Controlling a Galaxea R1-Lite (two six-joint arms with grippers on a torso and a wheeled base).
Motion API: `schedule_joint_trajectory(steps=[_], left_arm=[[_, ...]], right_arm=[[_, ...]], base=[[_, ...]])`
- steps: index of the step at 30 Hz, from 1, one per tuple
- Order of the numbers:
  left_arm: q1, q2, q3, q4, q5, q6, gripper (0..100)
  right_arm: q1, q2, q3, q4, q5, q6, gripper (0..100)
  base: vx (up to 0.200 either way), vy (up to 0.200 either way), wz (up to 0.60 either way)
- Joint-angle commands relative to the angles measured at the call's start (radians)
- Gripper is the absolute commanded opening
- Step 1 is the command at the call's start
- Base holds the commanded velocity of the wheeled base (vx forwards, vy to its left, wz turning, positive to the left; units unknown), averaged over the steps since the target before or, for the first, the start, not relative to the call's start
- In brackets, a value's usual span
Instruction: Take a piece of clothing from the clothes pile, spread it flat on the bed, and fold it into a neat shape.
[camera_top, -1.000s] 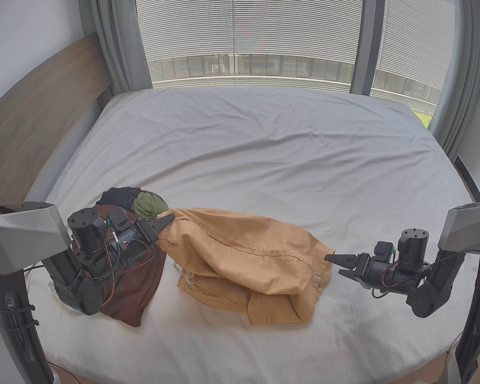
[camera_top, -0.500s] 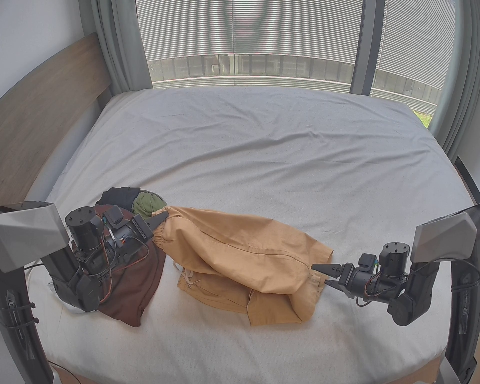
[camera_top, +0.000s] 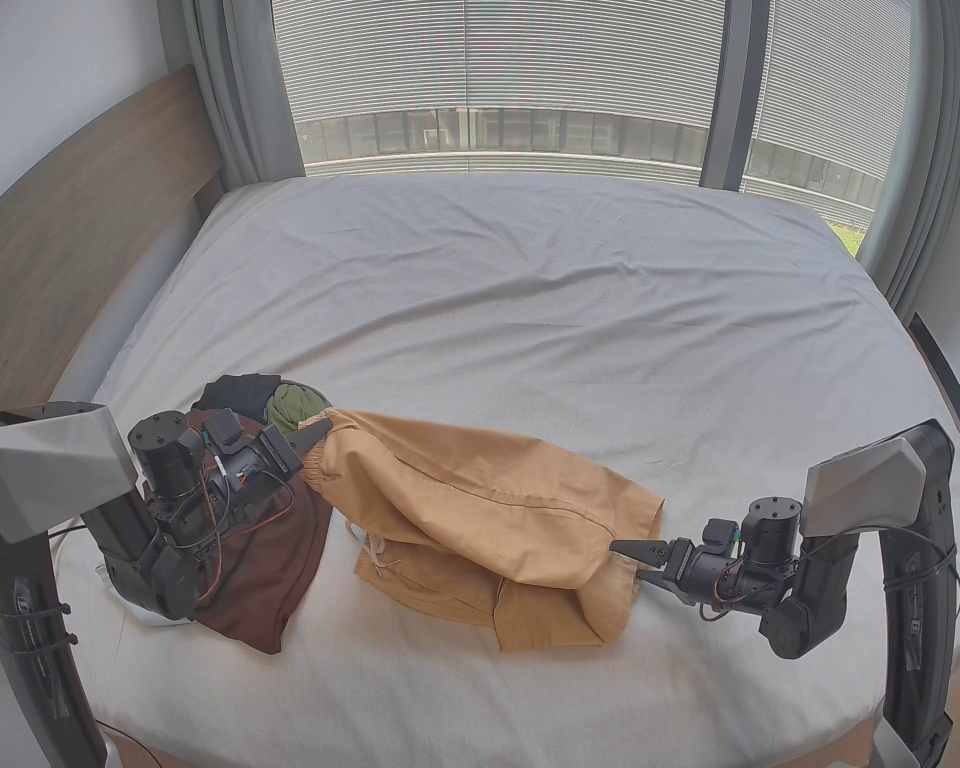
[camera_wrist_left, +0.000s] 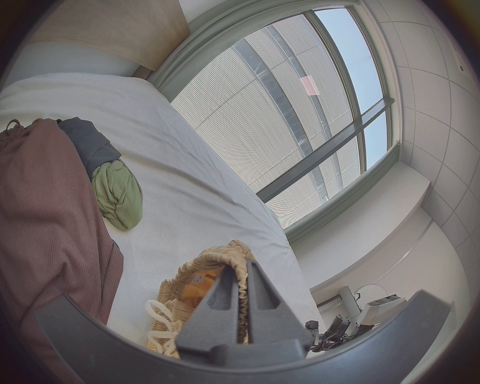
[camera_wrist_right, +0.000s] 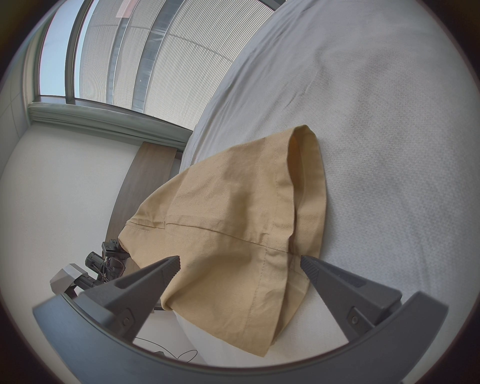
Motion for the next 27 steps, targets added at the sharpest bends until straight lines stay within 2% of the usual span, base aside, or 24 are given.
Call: schedule_joint_trajectory(steps=[1, 6, 7, 22, 27], left_arm=[[0.001, 0.001, -0.001, 0.0, 0.001, 0.0, 0], [0.001, 0.002, -0.002, 0.0, 0.001, 0.0, 0], [0.001, 0.002, -0.002, 0.0, 0.001, 0.0, 0], [0.009, 0.012, -0.007, 0.0, 0.001, 0.0, 0], [0.007, 0.012, -0.002, 0.0, -0.001, 0.001, 0]], right_arm=[[0.012, 0.001, -0.011, -0.001, -0.001, 0.001, 100], [0.013, 0.02, -0.036, -0.001, -0.015, 0.003, 100], [0.013, 0.02, -0.036, -0.001, -0.015, 0.003, 0], [0.003, 0.026, -0.04, -0.002, -0.016, 0.006, 0], [-0.017, -0.062, 0.0, -0.001, -0.006, 0.004, 0]], base=[[0.0, 0.0, 0.0], [0.0, 0.0, 0.0], [0.0, 0.0, 0.0], [0.0, 0.0, 0.0], [0.0, 0.0, 0.0]])
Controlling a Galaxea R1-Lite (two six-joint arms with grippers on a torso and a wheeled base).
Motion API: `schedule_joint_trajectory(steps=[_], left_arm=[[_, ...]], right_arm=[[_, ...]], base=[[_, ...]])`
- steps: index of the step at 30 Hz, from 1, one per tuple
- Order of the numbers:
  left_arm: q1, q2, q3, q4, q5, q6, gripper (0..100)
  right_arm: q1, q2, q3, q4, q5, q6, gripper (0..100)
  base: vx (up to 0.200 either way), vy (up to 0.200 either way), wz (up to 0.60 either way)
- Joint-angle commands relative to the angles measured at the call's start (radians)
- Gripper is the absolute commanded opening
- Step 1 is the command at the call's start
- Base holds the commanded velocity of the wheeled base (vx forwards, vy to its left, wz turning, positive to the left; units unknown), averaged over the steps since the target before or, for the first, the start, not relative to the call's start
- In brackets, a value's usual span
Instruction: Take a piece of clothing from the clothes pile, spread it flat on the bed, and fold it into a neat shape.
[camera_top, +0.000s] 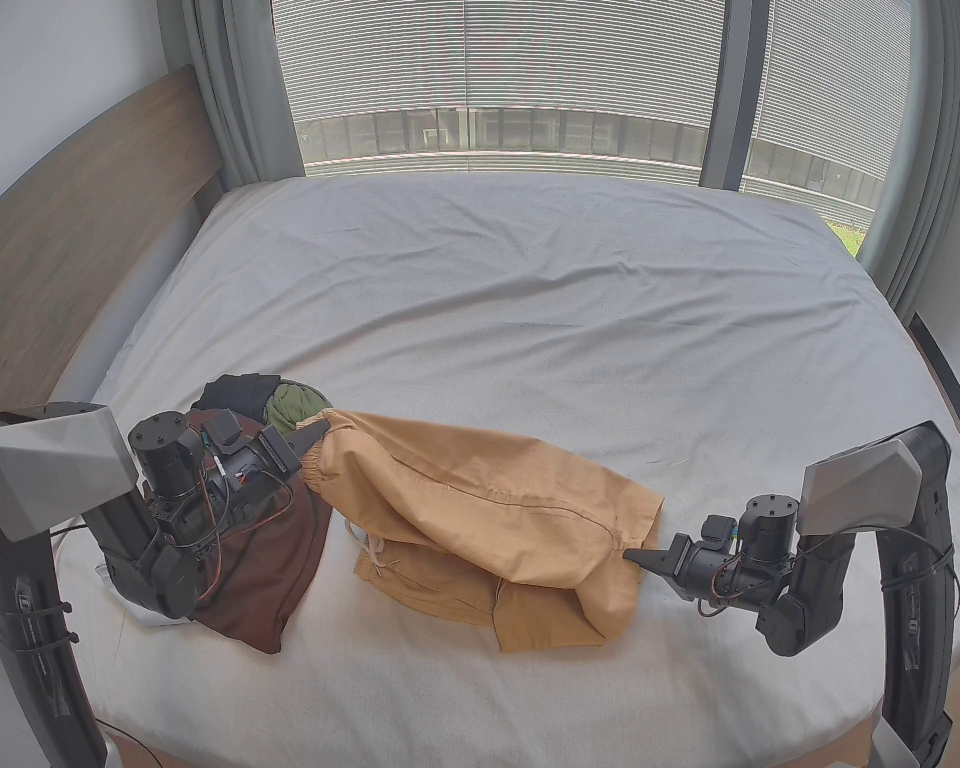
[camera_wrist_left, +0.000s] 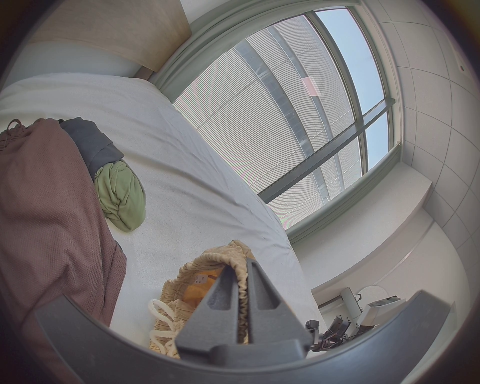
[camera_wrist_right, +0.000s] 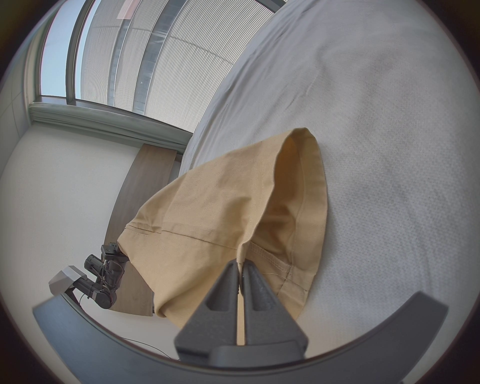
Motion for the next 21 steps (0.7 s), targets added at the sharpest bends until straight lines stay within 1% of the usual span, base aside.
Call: schedule_joint_trajectory(steps=[1, 6, 9, 11, 12, 14, 21], left_arm=[[-0.003, 0.003, 0.004, 0.0, -0.002, 0.003, 0], [-0.003, 0.017, 0.004, 0.0, 0.0, 0.006, 0], [-0.003, 0.02, 0.004, -0.002, 0.001, 0.006, 0], [-0.003, 0.02, 0.004, 0.0, 0.001, 0.006, 0], [-0.003, 0.022, 0.004, 0.0, 0.001, 0.006, 0], [-0.003, 0.022, 0.004, 0.0, 0.001, 0.006, 0], [-0.003, 0.022, 0.003, -0.002, 0.001, 0.006, 0]], right_arm=[[-0.023, -0.092, 0.038, 0.001, 0.012, -0.001, 0], [-0.046, -0.174, 0.086, 0.001, 0.069, -0.004, 0], [-0.076, -0.225, 0.12, 0.001, 0.139, -0.012, 0], [-0.09, -0.24, 0.129, 0.001, 0.165, -0.012, 0], [-0.109, -0.256, 0.136, 0.001, 0.196, -0.012, 0], [-0.119, -0.246, 0.135, 0.001, 0.21, -0.013, 0], [-0.115, -0.15, 0.104, -0.001, 0.207, -0.027, 0]], base=[[0.0, 0.0, 0.0], [0.0, 0.0, 0.0], [0.0, 0.0, 0.0], [0.0, 0.0, 0.0], [0.0, 0.0, 0.0], [0.0, 0.0, 0.0], [0.0, 0.0, 0.0]])
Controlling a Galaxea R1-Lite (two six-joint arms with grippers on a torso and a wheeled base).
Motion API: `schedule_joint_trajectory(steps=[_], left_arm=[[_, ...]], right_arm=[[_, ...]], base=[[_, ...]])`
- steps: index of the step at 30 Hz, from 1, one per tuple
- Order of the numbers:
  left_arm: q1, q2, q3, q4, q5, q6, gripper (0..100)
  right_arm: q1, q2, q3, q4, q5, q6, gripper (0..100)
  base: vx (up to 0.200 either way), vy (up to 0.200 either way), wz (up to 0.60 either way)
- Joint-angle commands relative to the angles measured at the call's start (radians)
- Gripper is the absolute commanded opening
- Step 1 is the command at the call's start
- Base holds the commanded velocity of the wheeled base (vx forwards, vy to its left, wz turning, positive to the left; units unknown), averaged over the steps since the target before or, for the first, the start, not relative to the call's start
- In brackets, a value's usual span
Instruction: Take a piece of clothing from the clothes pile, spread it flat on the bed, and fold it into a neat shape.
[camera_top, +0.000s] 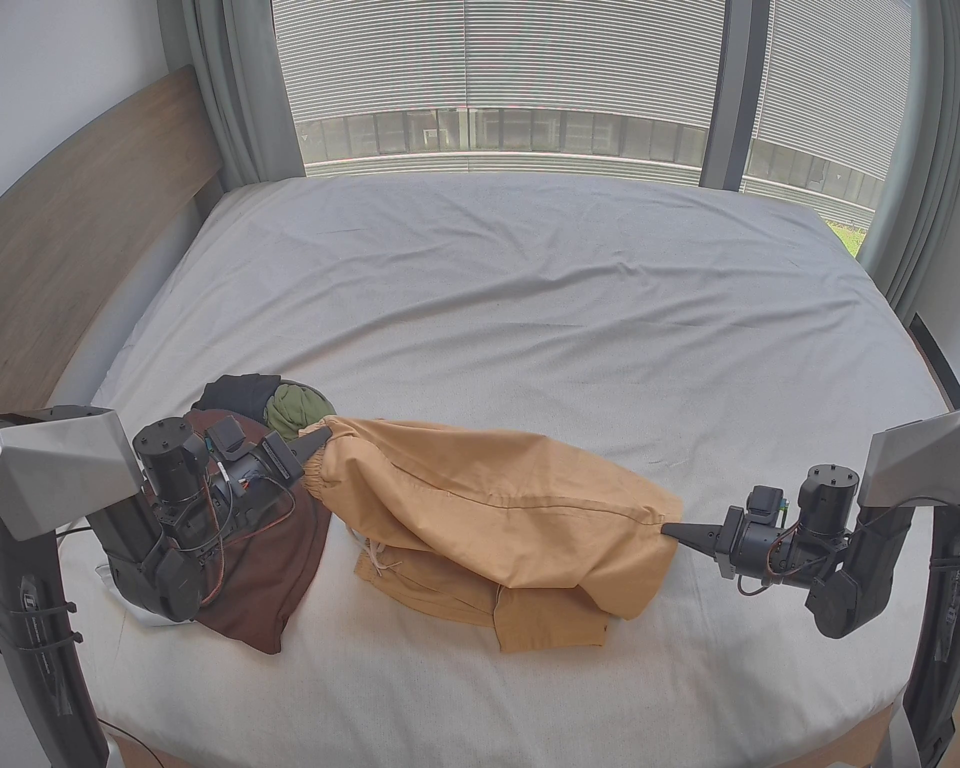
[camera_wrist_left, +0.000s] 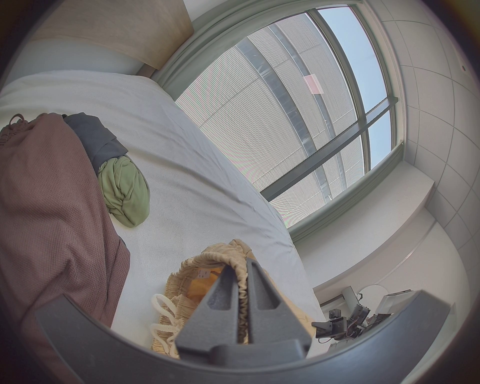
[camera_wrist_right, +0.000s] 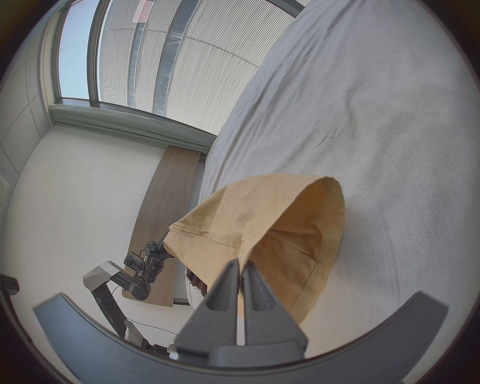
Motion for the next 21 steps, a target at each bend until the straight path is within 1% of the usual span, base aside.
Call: schedule_joint_trajectory(steps=[1, 7, 8, 16, 21], left_arm=[[-0.002, 0.002, -0.001, -0.001, 0.0, 0.0, 0], [-0.005, 0.0, 0.001, -0.001, 0.0, 0.0, 0], [-0.005, 0.0, 0.001, -0.001, 0.0, 0.0, 0], [-0.006, -0.003, 0.002, -0.001, 0.0, 0.0, 0], [-0.006, -0.004, 0.004, -0.001, -0.002, -0.002, 0]], right_arm=[[0.002, 0.057, -0.019, -0.001, -0.001, -0.018, 0], [0.012, 0.071, -0.032, -0.001, 0.002, -0.041, 0], [0.013, 0.076, -0.036, -0.001, 0.001, -0.043, 100], [0.047, 0.091, -0.092, 0.0, -0.002, -0.034, 100], [0.075, 0.16, -0.144, 0.0, -0.002, -0.032, 100]], base=[[0.0, 0.0, 0.0], [0.0, 0.0, 0.0], [0.0, 0.0, 0.0], [0.0, 0.0, 0.0], [0.0, 0.0, 0.0]])
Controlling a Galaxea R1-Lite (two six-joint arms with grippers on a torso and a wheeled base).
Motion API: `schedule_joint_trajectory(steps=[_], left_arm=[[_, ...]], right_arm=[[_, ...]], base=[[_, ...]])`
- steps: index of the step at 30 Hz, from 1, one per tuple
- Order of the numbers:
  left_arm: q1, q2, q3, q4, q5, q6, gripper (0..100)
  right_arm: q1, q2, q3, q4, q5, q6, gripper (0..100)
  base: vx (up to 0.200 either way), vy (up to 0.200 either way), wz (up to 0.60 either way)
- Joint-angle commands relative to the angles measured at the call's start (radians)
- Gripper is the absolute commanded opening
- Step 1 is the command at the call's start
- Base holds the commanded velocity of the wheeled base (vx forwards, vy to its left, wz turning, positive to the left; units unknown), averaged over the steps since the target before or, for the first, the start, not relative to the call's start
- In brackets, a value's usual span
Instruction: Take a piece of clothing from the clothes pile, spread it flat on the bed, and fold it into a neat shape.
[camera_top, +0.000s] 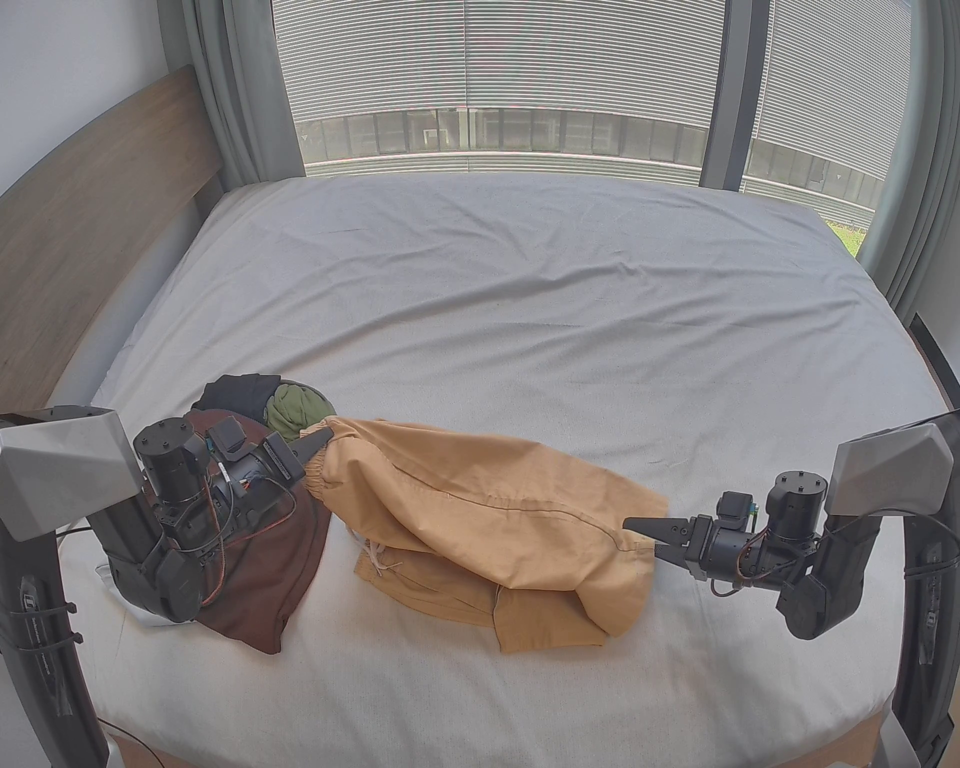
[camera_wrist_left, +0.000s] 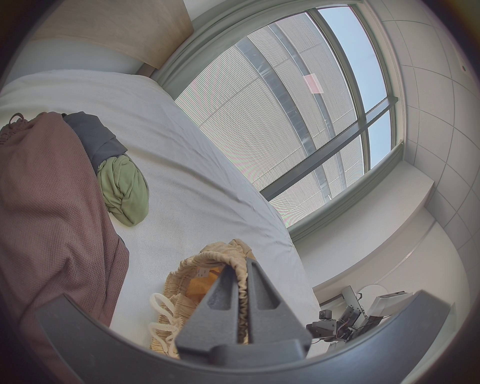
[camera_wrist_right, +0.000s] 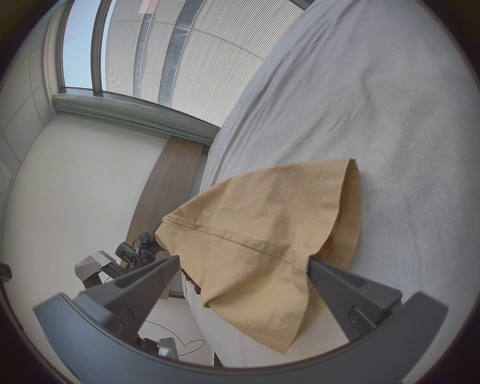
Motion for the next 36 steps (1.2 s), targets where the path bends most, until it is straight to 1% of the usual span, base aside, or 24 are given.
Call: schedule_joint_trajectory(steps=[1, 8, 10, 11, 12, 13, 20, 25, 30, 36], left_arm=[[0.0, -0.003, 0.001, 0.0, 0.0, -0.002, 0], [-0.001, -0.003, 0.001, 0.0, -0.002, -0.002, 0], [-0.001, -0.003, 0.001, 0.0, 0.0, -0.002, 0], [-0.001, -0.003, 0.001, 0.0, 0.0, -0.002, 0], [-0.001, -0.004, 0.001, 0.0, -0.002, -0.002, 0], [-0.001, -0.004, 0.001, 0.0, 0.0, -0.002, 0], [0.0, -0.001, 0.0, 0.0, -0.002, -0.003, 0], [0.0, 0.003, 0.0, 0.0, 0.0, -0.003, 0], [0.0, 0.005, 0.0, 0.0, 0.0, -0.003, 0], [-0.001, 0.019, -0.002, 0.0, 0.0, -0.002, 0]], right_arm=[[0.026, 0.062, -0.043, 0.0, 0.001, 0.001, 100], [0.043, 0.108, -0.086, 0.0, -0.003, 0.0, 100], [0.052, 0.135, -0.112, 0.0, -0.033, -0.003, 100], [0.052, 0.135, -0.112, 0.0, -0.033, -0.003, 100], [0.061, 0.165, -0.14, 0.0, -0.068, -0.003, 100], [0.063, 0.175, -0.15, 0.0, -0.078, -0.003, 100], [0.109, 0.194, -0.164, -0.002, -0.073, 0.021, 100], [0.119, 0.168, -0.158, -0.009, -0.073, 0.027, 100], [0.122, 0.072, -0.115, -0.009, -0.073, 0.029, 100], [0.119, 0.007, -0.106, -0.009, -0.073, 0.044, 100]], base=[[0.0, 0.0, 0.0], [0.0, 0.0, 0.0], [0.0, 0.0, 0.0], [0.0, 0.0, 0.0], [0.0, 0.0, 0.0], [0.0, 0.0, 0.0], [0.0, 0.0, 0.0], [0.0, 0.0, 0.0], [0.0, 0.0, 0.0], [0.0, 0.0, 0.0]])
